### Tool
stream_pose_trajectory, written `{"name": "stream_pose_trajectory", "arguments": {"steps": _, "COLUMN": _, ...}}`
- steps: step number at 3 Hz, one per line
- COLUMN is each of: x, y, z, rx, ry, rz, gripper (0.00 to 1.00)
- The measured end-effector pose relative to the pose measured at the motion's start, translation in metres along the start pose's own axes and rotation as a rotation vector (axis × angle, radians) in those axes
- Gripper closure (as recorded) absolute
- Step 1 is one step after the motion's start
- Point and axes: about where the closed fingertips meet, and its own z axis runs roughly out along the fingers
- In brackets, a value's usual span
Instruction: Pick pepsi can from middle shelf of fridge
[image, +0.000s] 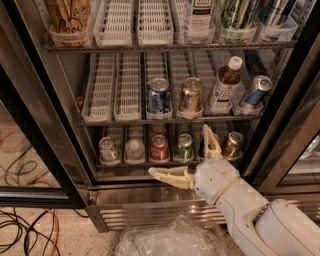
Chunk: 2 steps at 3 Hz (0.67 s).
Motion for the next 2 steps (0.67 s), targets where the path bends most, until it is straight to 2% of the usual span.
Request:
{"name": "stream_pose_trajectory", "arguments": {"steps": 1, "x": 0.0085, "y": -0.0047, "z": -0.0024, "rx": 0.009, "ry": -0.040, "rz": 0.065, "gripper": 0.00}}
{"name": "stream_pose_trajectory", "arguments": {"steps": 2, "x": 0.0125, "y": -0.0027, "z": -0.0003, "rx": -0.002, "ry": -0.032, "rz": 0.061, "gripper": 0.00}}
